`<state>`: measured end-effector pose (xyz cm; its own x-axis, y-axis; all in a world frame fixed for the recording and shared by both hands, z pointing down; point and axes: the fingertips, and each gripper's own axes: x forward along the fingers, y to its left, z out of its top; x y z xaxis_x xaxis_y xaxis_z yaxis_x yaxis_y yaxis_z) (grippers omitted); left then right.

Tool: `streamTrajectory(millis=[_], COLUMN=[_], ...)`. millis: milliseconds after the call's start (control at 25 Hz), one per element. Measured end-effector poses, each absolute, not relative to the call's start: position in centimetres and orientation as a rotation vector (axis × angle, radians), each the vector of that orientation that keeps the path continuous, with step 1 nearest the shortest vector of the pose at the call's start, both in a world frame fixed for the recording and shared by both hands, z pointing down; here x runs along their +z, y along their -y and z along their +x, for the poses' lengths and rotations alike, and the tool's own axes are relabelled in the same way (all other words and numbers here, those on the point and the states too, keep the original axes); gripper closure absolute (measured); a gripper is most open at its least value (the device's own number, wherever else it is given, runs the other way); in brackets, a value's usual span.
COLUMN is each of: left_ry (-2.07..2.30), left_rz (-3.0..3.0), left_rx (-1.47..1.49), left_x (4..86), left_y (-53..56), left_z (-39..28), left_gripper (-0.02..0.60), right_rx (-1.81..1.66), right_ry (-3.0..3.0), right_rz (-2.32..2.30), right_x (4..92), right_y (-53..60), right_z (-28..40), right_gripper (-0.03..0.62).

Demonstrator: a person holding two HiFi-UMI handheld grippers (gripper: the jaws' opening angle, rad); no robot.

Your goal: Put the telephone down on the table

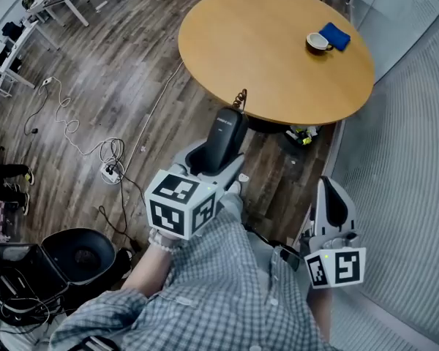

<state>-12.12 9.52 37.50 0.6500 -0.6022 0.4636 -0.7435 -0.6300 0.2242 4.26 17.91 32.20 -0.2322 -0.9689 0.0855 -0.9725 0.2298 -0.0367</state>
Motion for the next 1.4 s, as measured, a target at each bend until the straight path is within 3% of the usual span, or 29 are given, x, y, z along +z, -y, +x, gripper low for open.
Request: streamTrajectory(millis=[400, 1400], left_ry=[0.933, 0.773], left_rz=[2.518, 2.562], left_rx=[0.508, 0.524], left_x=[36.5, 37.5], left_y=[-1.7, 10.5], left_z=[-8.7, -7.4], left_gripper=[0.301, 0.301], right_rx=[0.111, 0.121], right_ry=[2.354, 2.211], right_rz=[2.003, 2.093], right_x=[30.2, 30.7], right_y=[-10.6, -0.2], right_z=[6.0, 5.4], right_gripper=[0.584, 0.583])
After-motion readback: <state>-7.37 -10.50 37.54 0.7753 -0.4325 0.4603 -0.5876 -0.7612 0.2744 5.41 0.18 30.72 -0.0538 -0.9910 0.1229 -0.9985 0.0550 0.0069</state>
